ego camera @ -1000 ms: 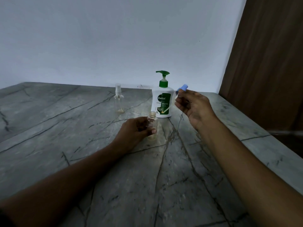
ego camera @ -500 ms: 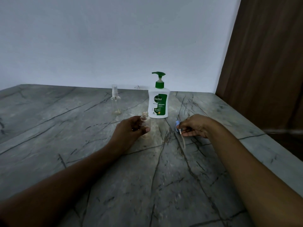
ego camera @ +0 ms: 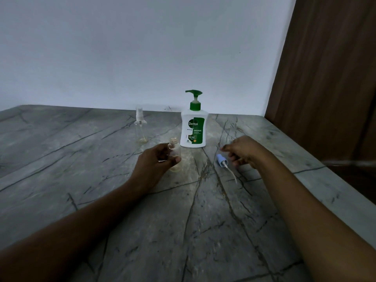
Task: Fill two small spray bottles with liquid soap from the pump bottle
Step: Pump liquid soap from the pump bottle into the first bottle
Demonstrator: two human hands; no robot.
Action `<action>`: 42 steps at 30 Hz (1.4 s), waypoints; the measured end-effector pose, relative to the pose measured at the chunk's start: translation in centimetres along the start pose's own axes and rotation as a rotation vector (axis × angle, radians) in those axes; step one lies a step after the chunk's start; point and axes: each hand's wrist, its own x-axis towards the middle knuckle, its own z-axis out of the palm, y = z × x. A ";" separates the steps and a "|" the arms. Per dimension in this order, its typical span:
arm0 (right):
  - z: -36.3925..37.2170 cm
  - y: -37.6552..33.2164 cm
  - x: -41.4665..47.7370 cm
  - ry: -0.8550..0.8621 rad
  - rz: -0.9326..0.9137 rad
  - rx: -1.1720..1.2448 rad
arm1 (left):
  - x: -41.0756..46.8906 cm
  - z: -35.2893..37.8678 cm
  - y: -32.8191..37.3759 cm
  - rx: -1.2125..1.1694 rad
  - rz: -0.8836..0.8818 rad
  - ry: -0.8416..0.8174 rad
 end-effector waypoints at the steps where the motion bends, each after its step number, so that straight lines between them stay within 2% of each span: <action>1: -0.1 -0.2 0.3 0.044 -0.039 0.039 | 0.1 0.0 -0.1 -0.004 -0.003 -0.002; 4: 0.0 -0.8 1.3 0.138 -0.158 0.115 | 0.1 0.0 -0.1 -0.009 -0.011 0.008; 8: 0.0 -2.0 2.8 0.206 -0.278 0.041 | -0.1 0.3 0.0 -0.017 -0.008 0.018; 10: -0.4 -2.5 3.2 0.160 -0.212 -0.076 | 0.0 0.1 0.0 -0.028 -0.011 0.020; 14: -0.8 -1.4 2.1 -0.120 0.017 -0.628 | 0.0 0.1 -0.2 -0.039 -0.019 0.012; 15: -0.7 -0.9 1.9 -0.133 0.040 -0.638 | 0.0 0.1 -0.1 -0.042 -0.019 0.010; 20: 0.1 0.0 1.5 -0.047 0.032 -0.431 | -0.2 0.0 0.0 -0.029 -0.018 0.013; 42: -0.4 0.3 1.3 -0.065 0.046 -0.275 | -0.2 -0.1 0.1 -0.026 -0.026 0.011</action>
